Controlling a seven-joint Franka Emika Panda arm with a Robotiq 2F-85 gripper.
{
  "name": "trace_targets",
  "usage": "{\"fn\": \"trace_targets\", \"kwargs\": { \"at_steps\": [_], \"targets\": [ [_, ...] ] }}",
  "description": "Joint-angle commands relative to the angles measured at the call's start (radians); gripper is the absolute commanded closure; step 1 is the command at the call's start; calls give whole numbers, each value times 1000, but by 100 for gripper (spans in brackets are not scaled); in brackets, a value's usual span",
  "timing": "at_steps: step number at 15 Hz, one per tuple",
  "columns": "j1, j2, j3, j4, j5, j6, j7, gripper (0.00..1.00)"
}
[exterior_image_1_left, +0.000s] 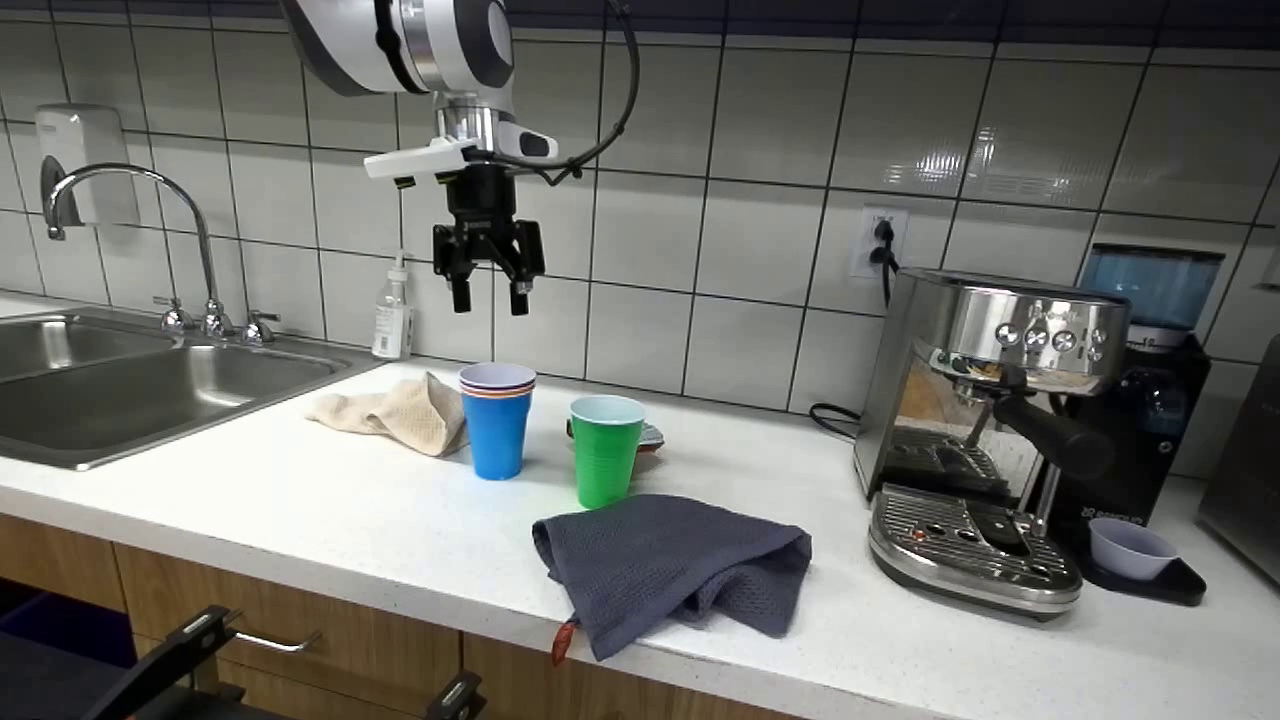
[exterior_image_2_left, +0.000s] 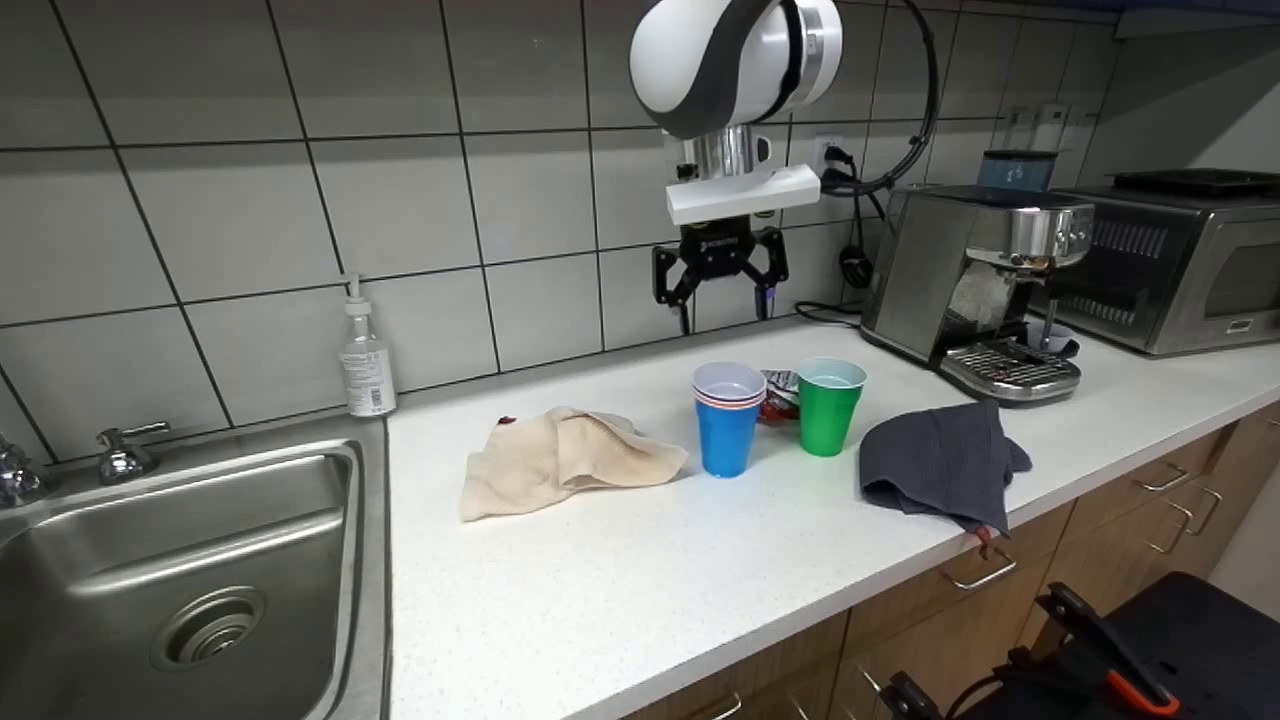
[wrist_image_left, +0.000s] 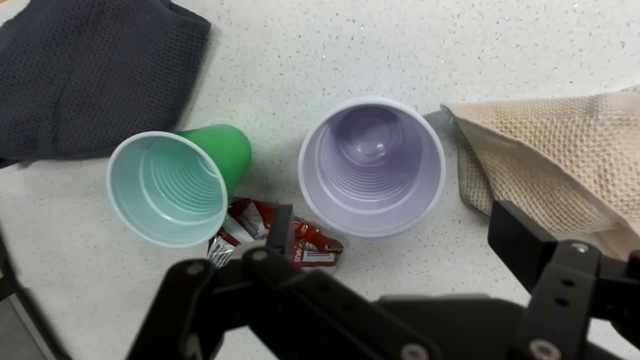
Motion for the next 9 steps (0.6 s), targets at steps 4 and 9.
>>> {"fn": "trace_targets", "kwargs": {
  "at_steps": [4,9],
  "targets": [
    [-31,-95,-25,-78,6,-8,-58,0],
    [-58,-145,-44,-128,-7,-8,-107,0]
  ]
}}
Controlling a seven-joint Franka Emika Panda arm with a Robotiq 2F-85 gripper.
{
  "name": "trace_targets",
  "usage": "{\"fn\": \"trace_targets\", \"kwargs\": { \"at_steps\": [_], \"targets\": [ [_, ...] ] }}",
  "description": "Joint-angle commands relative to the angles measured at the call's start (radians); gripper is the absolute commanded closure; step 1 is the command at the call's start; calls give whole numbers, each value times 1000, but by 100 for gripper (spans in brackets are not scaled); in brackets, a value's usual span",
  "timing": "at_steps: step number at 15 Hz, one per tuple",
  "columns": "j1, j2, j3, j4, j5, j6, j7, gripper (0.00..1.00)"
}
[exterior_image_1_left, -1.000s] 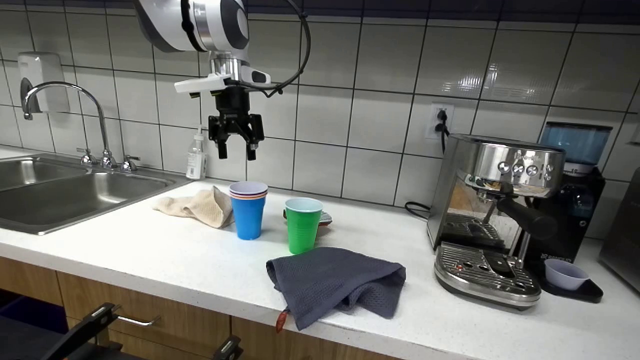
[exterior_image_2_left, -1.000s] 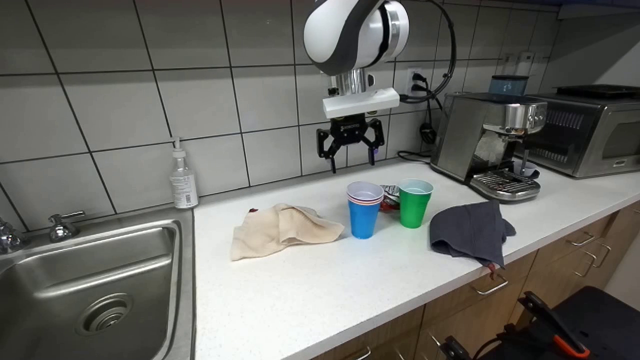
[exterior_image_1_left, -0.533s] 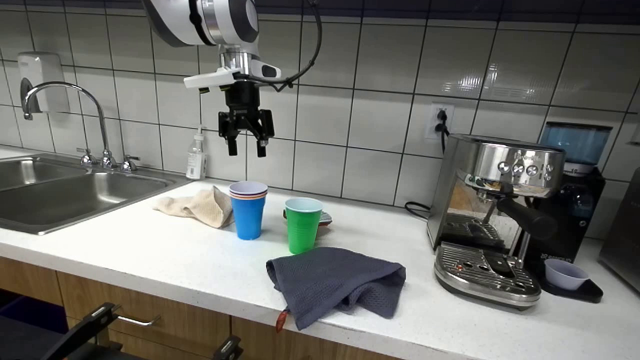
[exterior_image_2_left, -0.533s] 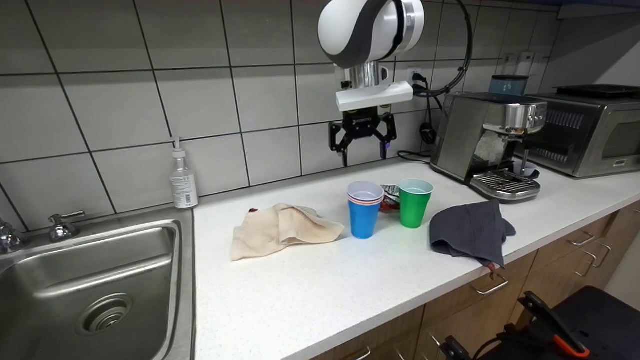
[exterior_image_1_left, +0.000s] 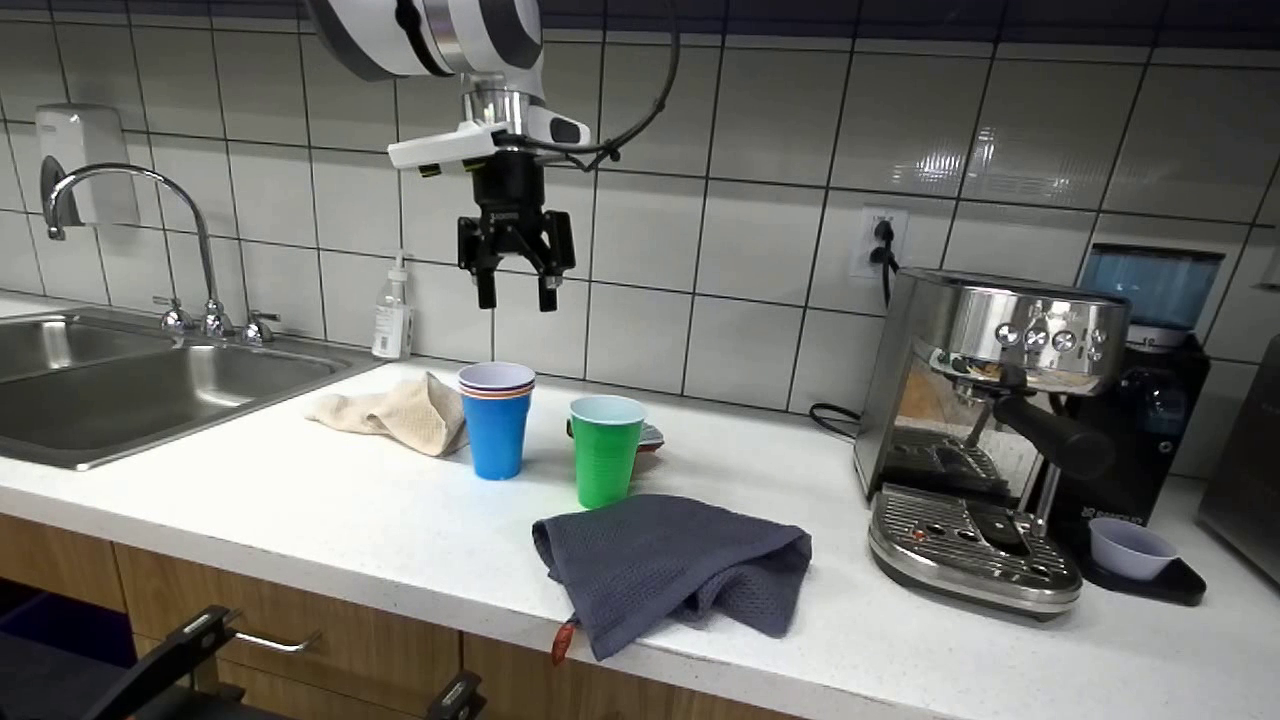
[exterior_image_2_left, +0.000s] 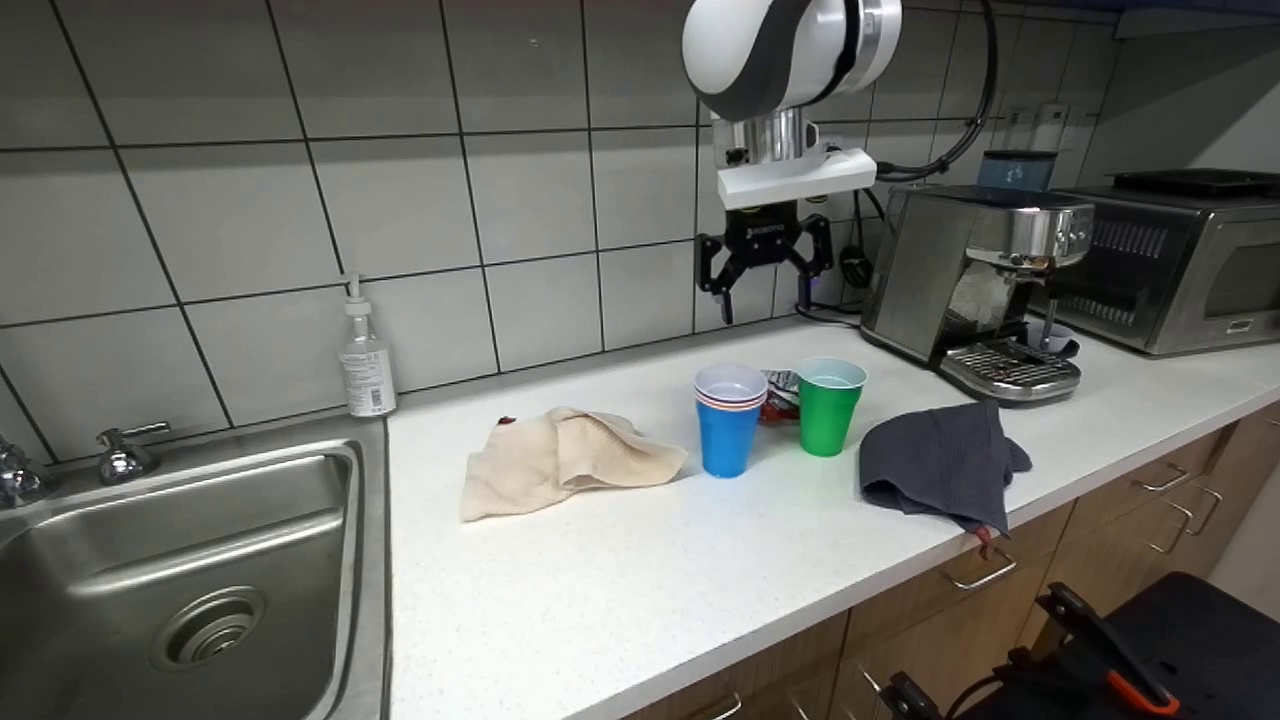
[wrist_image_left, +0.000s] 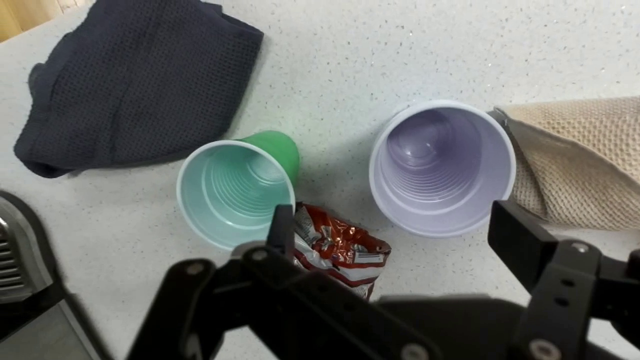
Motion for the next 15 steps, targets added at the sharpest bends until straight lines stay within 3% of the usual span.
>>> {"fn": "trace_targets", "kwargs": {
  "at_steps": [1,2,15],
  "targets": [
    [-29,-75,-3,-67,2,-14,-80,0],
    [-21,-19,4,-19,-2,-3,-28,0],
    [-29,-45,1,-49,-1,-3,-55,0]
  ]
}}
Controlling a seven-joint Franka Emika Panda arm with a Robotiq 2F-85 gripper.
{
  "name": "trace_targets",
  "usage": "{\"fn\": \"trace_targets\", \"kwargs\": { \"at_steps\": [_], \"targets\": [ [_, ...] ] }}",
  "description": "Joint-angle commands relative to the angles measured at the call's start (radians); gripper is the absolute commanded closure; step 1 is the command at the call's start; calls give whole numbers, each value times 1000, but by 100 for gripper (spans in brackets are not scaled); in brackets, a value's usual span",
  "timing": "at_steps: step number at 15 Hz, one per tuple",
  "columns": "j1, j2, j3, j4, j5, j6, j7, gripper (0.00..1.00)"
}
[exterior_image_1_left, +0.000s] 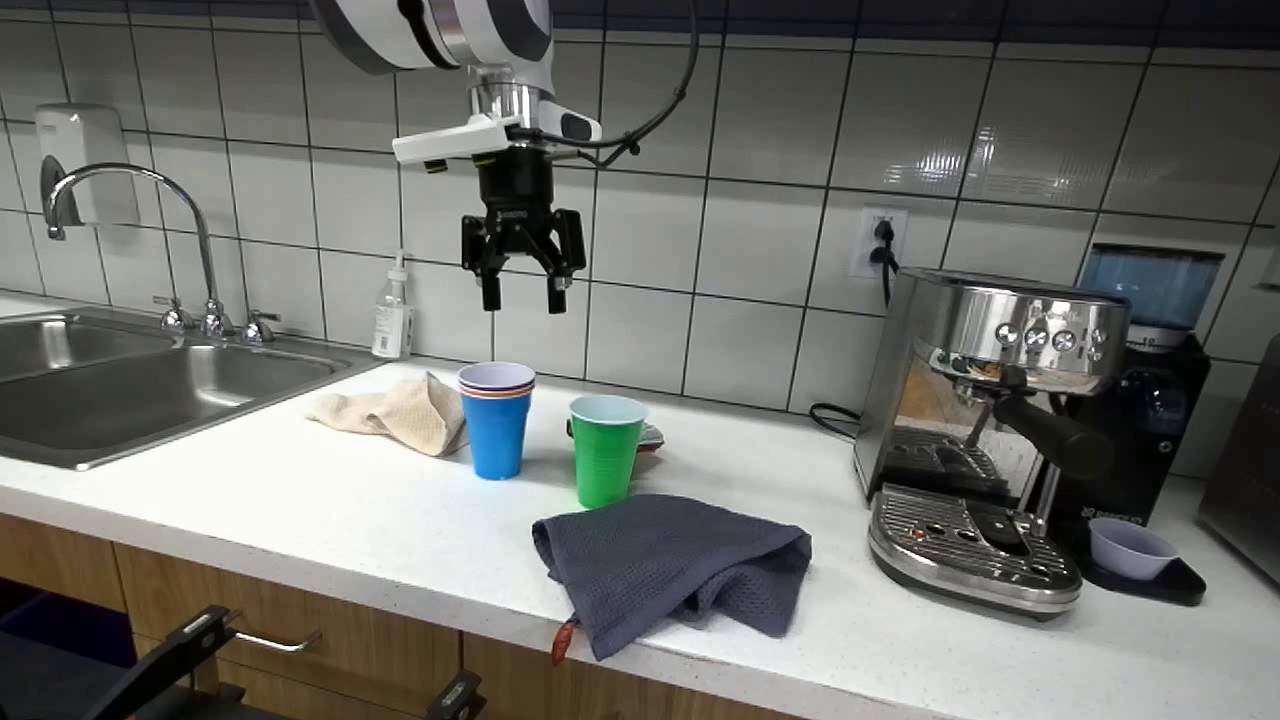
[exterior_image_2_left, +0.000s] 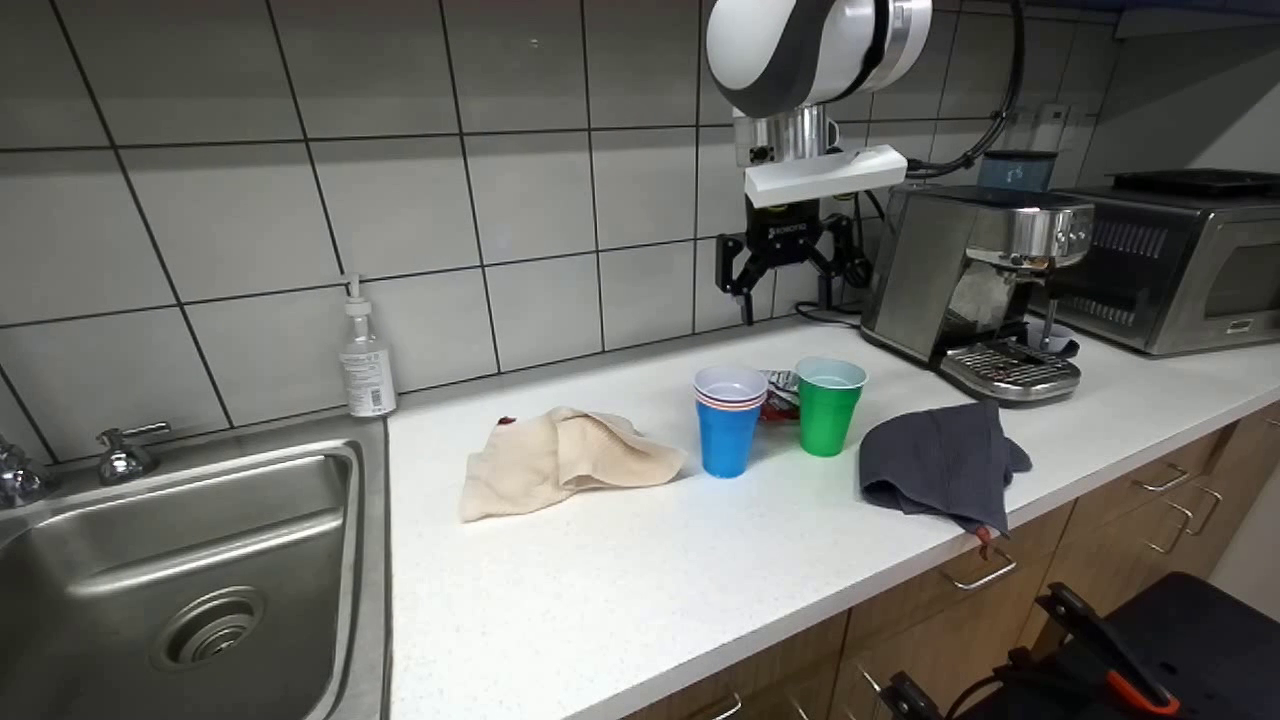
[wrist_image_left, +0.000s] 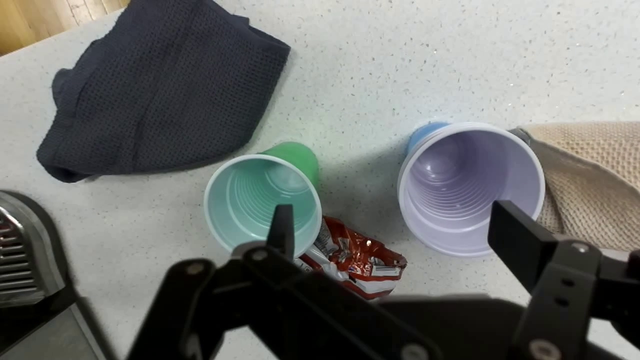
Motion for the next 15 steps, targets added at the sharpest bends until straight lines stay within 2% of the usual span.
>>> {"fn": "trace_targets", "kwargs": {
  "at_steps": [1,4,15],
  "targets": [
    [-11,0,11,2,0,-3,-1,0],
    [-11,0,11,2,0,-3,-1,0],
    [-56,-3,-20,-20,6,59,-270,0]
  ]
}}
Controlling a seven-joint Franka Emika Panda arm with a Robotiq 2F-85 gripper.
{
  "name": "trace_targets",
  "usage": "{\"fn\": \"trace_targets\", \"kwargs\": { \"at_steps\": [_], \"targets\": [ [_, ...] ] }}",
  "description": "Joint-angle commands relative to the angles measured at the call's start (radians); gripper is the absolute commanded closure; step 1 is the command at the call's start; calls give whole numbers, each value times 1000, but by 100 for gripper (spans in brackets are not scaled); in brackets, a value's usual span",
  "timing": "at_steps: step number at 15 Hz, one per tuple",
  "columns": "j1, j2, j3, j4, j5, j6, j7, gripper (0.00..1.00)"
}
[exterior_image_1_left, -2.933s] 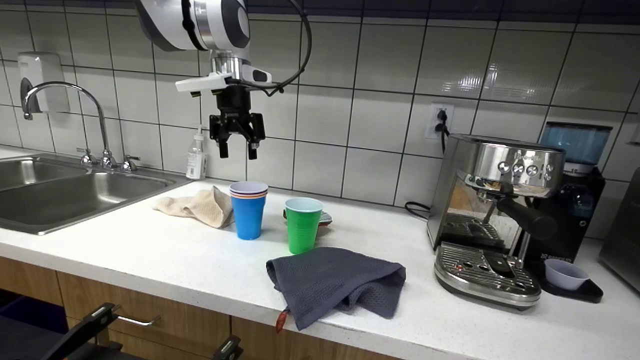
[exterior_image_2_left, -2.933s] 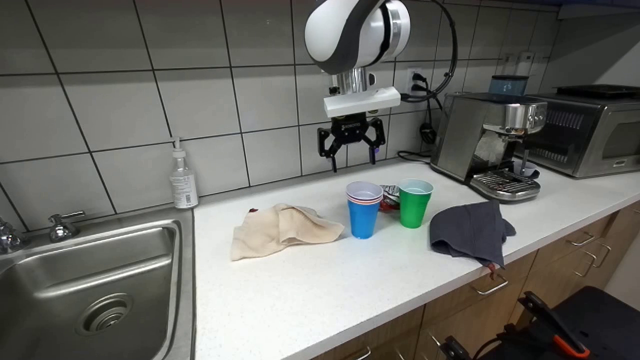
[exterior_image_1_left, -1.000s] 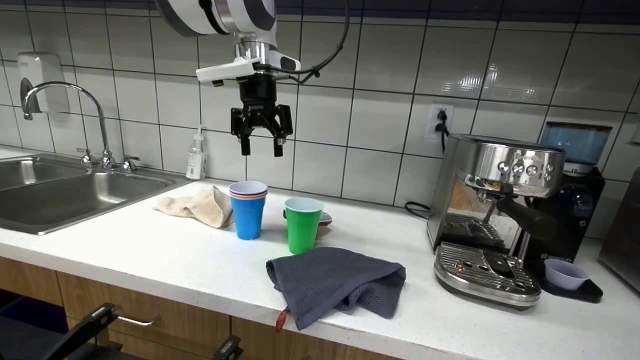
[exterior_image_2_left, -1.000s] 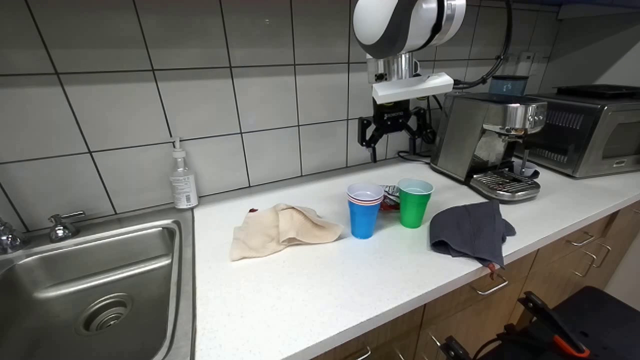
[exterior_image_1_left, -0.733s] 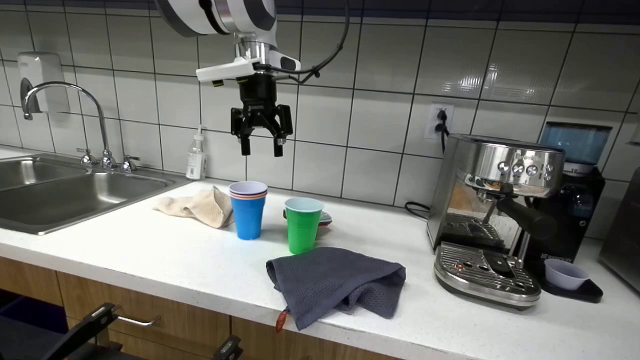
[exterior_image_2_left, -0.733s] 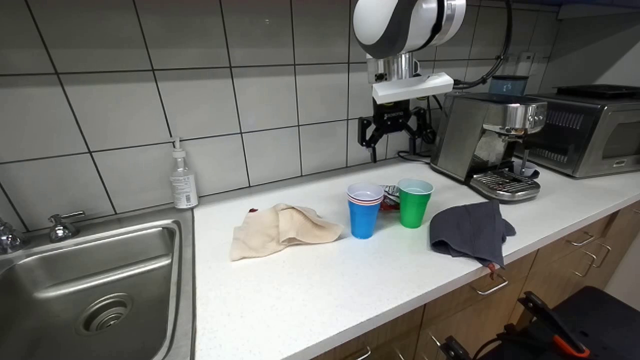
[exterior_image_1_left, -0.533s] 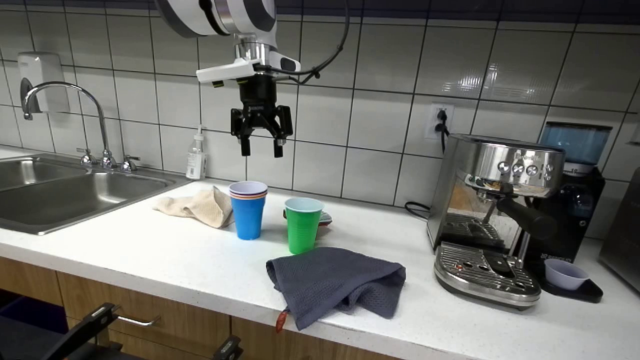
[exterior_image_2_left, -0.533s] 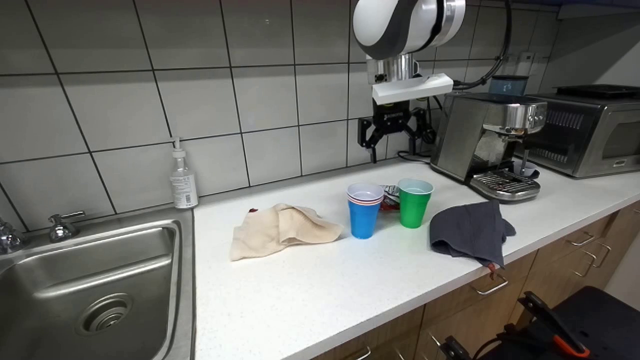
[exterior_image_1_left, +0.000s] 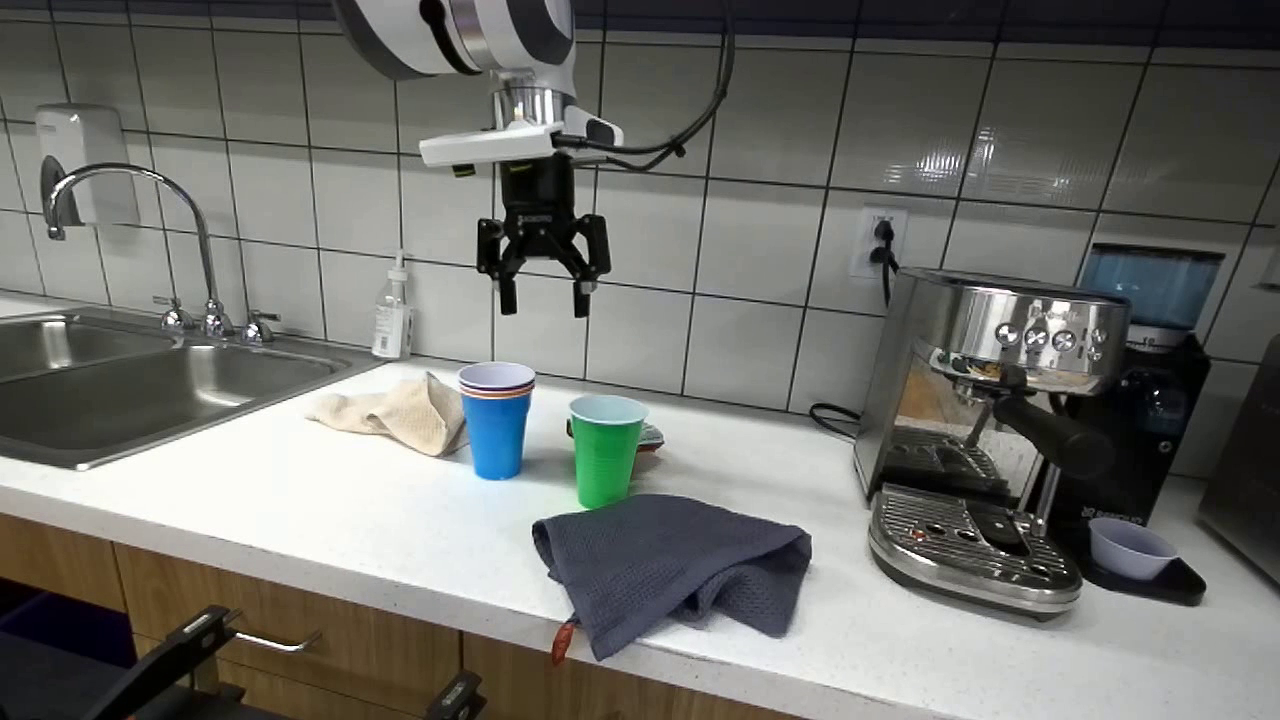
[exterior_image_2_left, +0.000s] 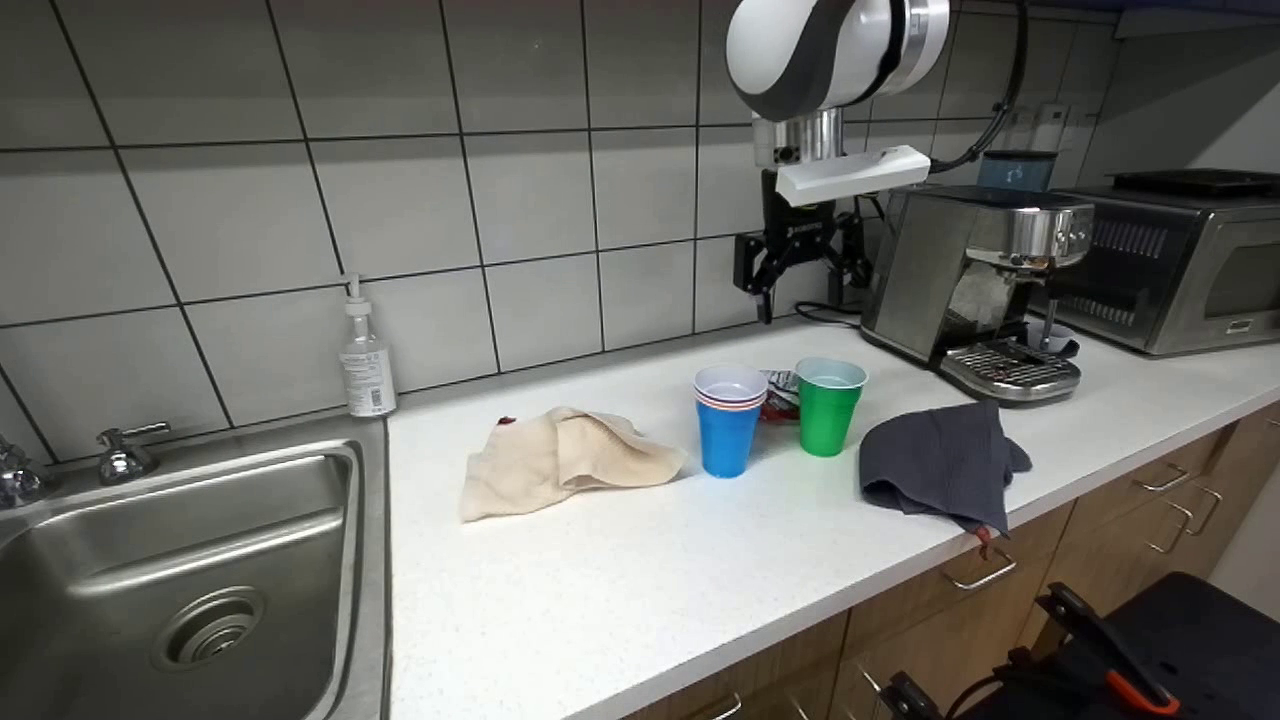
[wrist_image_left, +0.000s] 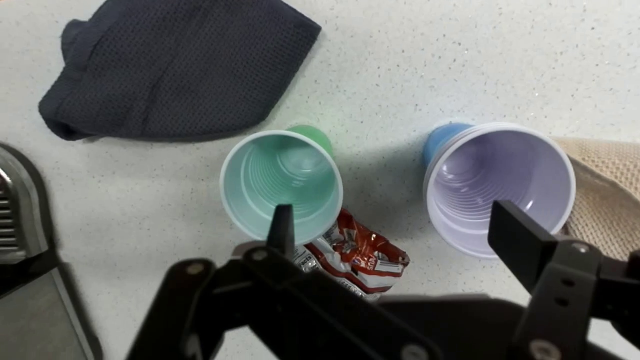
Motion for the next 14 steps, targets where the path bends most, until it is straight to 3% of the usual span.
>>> {"fn": "trace_targets", "kwargs": {
  "at_steps": [1,14],
  "targets": [
    [-30,-9,-6,-23,7,43,-130,0],
    [-62,-12,-22,-122,21,212,-480,0]
  ]
}}
